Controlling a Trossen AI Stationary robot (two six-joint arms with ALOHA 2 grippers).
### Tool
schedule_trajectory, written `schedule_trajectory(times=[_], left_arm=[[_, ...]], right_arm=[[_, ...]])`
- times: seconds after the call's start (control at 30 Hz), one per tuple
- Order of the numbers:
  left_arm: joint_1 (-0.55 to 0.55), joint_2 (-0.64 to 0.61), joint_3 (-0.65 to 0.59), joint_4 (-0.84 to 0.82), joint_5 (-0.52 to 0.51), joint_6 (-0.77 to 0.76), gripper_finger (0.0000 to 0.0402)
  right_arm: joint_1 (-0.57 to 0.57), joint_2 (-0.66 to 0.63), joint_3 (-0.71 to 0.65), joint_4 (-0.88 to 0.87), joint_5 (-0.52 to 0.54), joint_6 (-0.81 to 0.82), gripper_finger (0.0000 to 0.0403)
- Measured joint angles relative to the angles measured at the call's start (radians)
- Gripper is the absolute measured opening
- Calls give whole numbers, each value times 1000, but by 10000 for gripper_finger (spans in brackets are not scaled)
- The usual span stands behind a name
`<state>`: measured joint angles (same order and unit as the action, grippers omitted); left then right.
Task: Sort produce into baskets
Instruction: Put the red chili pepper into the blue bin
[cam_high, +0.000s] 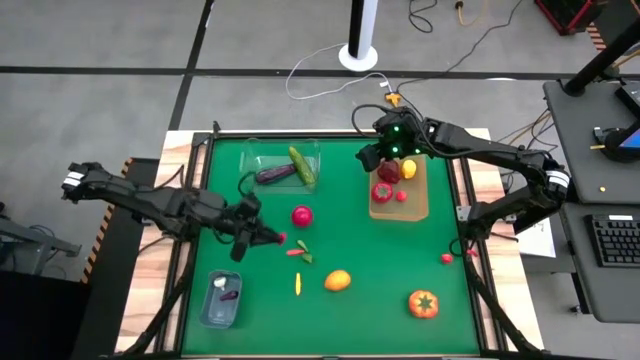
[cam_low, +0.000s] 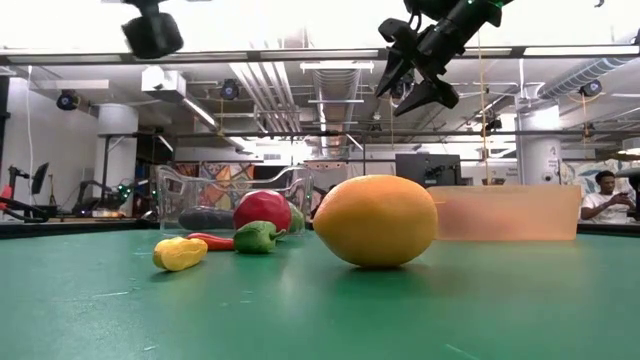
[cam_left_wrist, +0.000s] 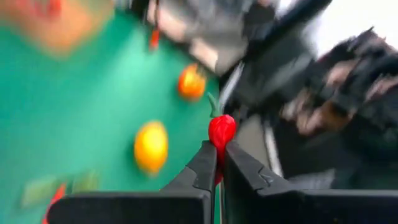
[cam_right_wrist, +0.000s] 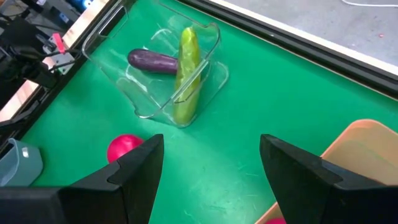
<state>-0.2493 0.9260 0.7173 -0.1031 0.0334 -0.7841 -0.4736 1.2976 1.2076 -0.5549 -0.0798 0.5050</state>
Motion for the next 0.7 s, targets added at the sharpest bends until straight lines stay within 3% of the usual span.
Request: schedule_trajectory(times=[0.2, 0.33, 0.7], left_arm=[[-58, 62, 225, -589, 68, -95, 1], [-105, 128, 335, -830, 135, -192, 1], [-329, 286, 333, -908, 285, -370, 1]], right_arm=[[0, 0, 0, 8, 2, -8, 256], [0, 0, 0, 9, 2, -10, 256], [0, 0, 0, 13, 3, -21, 256]])
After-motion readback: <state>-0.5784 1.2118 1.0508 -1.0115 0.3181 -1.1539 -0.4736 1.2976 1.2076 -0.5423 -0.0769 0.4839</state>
